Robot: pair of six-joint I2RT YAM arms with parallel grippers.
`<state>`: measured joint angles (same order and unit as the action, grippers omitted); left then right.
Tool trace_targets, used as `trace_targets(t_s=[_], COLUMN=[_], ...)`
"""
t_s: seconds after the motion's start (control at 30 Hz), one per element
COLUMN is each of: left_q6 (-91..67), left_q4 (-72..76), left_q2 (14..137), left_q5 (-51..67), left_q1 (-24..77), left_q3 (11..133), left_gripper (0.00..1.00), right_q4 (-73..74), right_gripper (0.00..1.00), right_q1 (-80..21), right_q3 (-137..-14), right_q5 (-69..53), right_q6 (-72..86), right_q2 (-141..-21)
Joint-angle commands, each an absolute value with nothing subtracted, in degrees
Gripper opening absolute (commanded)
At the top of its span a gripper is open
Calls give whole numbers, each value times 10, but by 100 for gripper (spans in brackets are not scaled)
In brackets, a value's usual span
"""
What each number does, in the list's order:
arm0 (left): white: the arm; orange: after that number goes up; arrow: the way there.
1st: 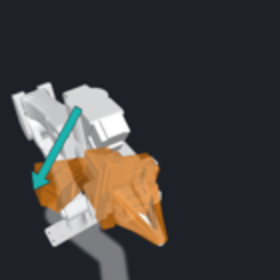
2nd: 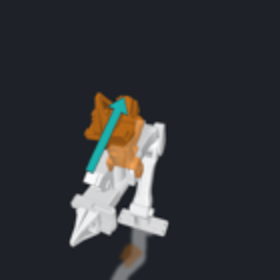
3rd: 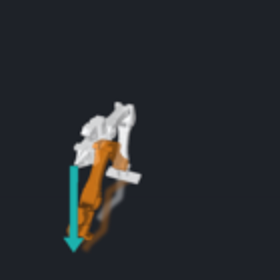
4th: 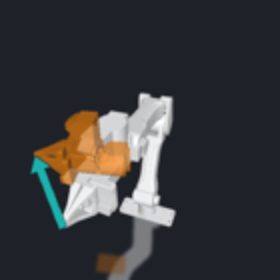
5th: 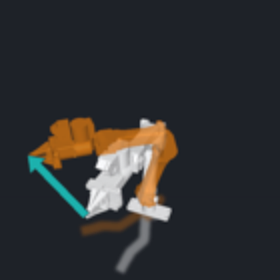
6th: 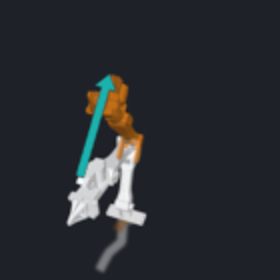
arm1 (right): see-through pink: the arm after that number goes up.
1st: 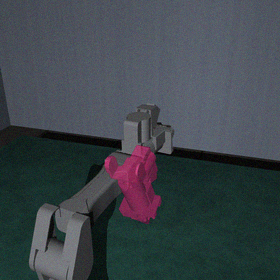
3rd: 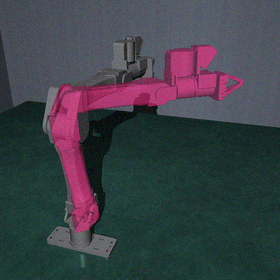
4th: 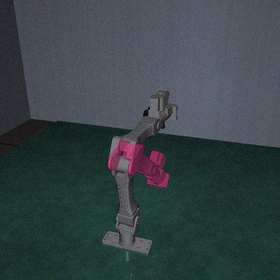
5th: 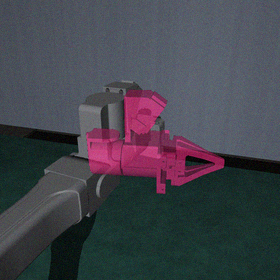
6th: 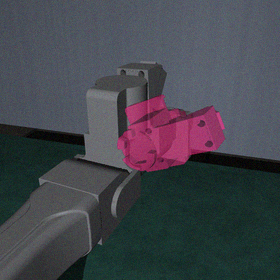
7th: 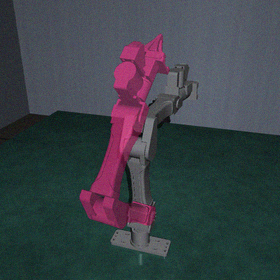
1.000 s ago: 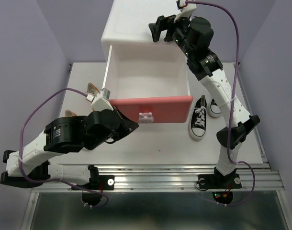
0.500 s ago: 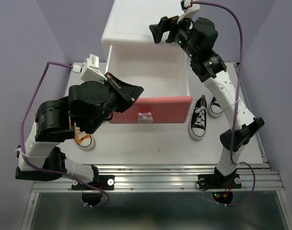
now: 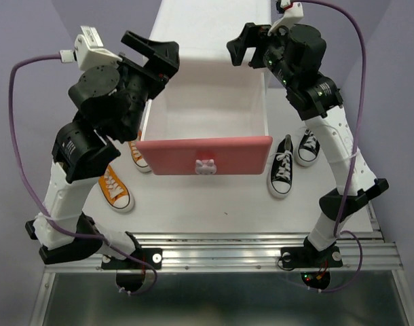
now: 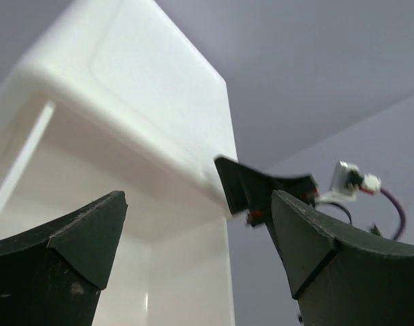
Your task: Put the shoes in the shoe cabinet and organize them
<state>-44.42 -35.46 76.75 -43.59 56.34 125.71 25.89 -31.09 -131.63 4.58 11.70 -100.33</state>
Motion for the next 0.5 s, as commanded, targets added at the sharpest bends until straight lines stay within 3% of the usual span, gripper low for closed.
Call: trace_targets(t_s=[0.0,0.1,0.23,0.47], left_q6=[-407,-407,-429,-425], left_q4=[-354,-380,-381,-409], left_q2=[829,876,880,868], left_q5=[-310,-244,-188,-132], left_q1=[466,417,348,245], left_q3=[1356,1403,1381,1364], left_gripper=[99,99,99,99], right_q4=[343,371,426,558], right_gripper=[100,100,100,100], right_q1=[-308,-308,-308,-308], right_q3=[-1330,-1303,-1273,-1244], right_q5=[81,100,111,34], right_q6=[133,140,153,201], right_q2=[-941,-895,-842,-806])
